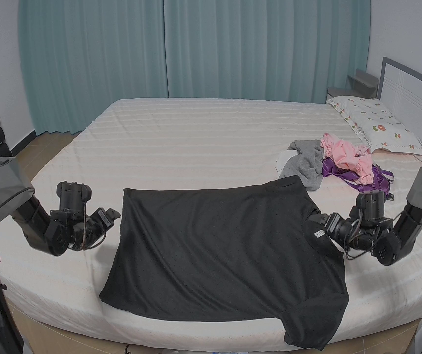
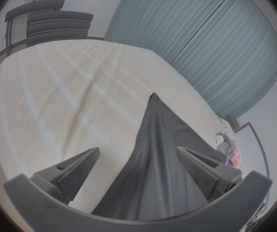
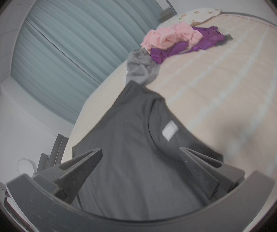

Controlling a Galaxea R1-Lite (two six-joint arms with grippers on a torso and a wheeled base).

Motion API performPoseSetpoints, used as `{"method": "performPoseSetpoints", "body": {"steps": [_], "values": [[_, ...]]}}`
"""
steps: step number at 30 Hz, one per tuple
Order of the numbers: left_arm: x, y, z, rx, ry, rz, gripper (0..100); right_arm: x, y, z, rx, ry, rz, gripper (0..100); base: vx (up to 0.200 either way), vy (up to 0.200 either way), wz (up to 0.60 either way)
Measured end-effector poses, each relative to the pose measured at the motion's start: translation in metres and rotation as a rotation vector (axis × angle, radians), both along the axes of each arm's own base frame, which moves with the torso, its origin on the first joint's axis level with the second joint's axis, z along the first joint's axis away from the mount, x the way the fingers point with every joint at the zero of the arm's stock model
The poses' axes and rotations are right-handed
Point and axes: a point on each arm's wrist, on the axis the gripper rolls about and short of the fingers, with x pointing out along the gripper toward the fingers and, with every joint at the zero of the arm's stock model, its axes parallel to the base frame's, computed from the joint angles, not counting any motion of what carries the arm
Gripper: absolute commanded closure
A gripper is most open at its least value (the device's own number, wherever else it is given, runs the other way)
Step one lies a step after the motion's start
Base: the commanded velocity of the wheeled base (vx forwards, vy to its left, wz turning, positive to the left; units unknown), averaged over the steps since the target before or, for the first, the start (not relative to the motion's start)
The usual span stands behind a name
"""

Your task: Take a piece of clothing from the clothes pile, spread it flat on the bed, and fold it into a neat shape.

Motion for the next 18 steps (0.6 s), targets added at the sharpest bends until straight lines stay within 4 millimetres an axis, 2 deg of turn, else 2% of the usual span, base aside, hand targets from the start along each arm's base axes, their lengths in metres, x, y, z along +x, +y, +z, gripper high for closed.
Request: {"method": "performPoseSetpoints", "body": {"steps": [5,8,12,18], "values": [[-0.055,-0.006,0.001,-0.041,0.069,-0.014,0,-0.055,0.005,-0.001,0.03,0.101,0.035,0,0.0,0.0,0.0],[-0.079,-0.009,0.003,-0.067,0.088,-0.024,0,-0.08,0.009,0.0,0.055,0.142,0.059,0,0.0,0.0,0.0],[-0.097,-0.012,0.007,-0.092,0.088,-0.031,0,-0.1,0.012,0.002,0.086,0.164,0.101,0,0.0,0.0,0.0],[-0.106,-0.012,0.009,-0.103,0.091,-0.03,0,-0.113,0.011,0.004,0.094,0.157,0.116,0,-0.2,0.0,0.0]]}}
